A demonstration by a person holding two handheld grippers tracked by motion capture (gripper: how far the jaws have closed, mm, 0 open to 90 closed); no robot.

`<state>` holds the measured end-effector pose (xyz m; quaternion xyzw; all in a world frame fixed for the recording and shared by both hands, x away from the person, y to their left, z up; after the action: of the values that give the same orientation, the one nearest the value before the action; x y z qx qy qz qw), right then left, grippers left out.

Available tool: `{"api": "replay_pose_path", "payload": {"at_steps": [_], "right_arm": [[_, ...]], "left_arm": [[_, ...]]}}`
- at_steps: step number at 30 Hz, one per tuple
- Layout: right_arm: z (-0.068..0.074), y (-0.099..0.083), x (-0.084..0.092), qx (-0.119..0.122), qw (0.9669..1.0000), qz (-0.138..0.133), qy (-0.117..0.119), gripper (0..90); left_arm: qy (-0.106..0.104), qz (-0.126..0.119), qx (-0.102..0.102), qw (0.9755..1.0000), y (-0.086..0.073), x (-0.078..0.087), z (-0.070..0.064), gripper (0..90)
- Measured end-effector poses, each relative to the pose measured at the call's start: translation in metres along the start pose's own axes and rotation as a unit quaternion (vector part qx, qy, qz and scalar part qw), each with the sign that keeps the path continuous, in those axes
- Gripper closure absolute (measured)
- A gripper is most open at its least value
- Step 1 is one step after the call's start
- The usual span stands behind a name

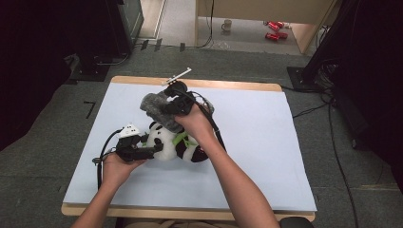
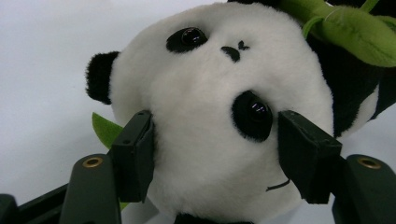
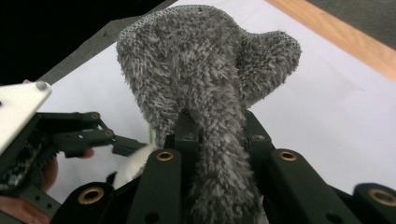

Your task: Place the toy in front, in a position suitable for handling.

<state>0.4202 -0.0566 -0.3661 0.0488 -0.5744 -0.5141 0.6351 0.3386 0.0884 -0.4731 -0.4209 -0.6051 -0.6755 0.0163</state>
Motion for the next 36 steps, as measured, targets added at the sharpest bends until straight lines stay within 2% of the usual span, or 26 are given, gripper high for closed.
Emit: {"api": "replay_pose_path", "payload": {"at_steps": [1, 9, 14, 19, 25, 27, 28, 31, 34, 36], "right_arm": [[0.000, 0.000, 0.000, 0.000, 1.0000, 0.000, 0.000, 74.2], [0.009, -0.006, -0.046, -0.003, 0.9989, 0.045, 0.012, 74.2], [0.007, -0.011, -0.060, -0.007, 0.9976, 0.069, 0.004, 74.4], [-0.005, -0.015, -0.059, -0.011, 0.9962, 0.086, -0.014, 74.9], [-0.026, -0.021, -0.051, -0.020, 0.9951, 0.089, -0.039, 75.3], [-0.034, -0.025, -0.045, -0.020, 0.9931, 0.098, -0.061, 75.5], [-0.037, -0.027, -0.043, -0.024, 0.9929, 0.099, -0.062, 75.5], [-0.045, -0.032, -0.036, -0.045, 0.9942, 0.088, -0.042, 75.6], [-0.047, -0.034, -0.033, -0.034, 0.9937, 0.092, -0.054, 75.6], [-0.052, -0.035, -0.029, -0.029, 0.9915, 0.102, -0.075, 75.5]], "left_arm": [[0.000, -0.001, 0.000, 1.0000, 0.000, 0.000, 0.000, 34.8], [0.009, -0.004, -0.004, 0.9999, 0.000, 0.000, -0.001, 39.7], [0.007, 0.001, -0.001, 1.0000, -0.001, -0.001, 0.000, 39.9], [0.015, 0.003, -0.006, 0.9999, -0.001, -0.002, -0.001, 42.2], [0.010, 0.002, 0.004, 0.9999, -0.002, -0.002, 0.000, 44.2], [0.010, 0.001, 0.003, 0.9999, -0.002, -0.002, 0.000, 44.4], [0.009, 0.000, 0.001, 1.0000, -0.002, -0.002, 0.000, 44.4], [0.008, -0.001, -0.004, 1.0000, -0.003, -0.002, -0.001, 44.4], [0.007, -0.001, -0.003, 1.0000, -0.003, -0.002, -0.001, 44.4], [0.005, -0.002, -0.001, 1.0000, -0.002, -0.002, -0.001, 44.4]]}}
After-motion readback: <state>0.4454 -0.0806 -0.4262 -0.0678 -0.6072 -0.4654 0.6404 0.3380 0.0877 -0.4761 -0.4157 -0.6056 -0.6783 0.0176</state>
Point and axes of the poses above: each handheld gripper's, and its own axes: x roughly backward along the jaws, y roughly out of its top, z roughly to its left, the point moved 4 cm from there along -x, roughly forward along the jaws, and after that the axes turned 13 degrees about y, right-handed, at the moved point
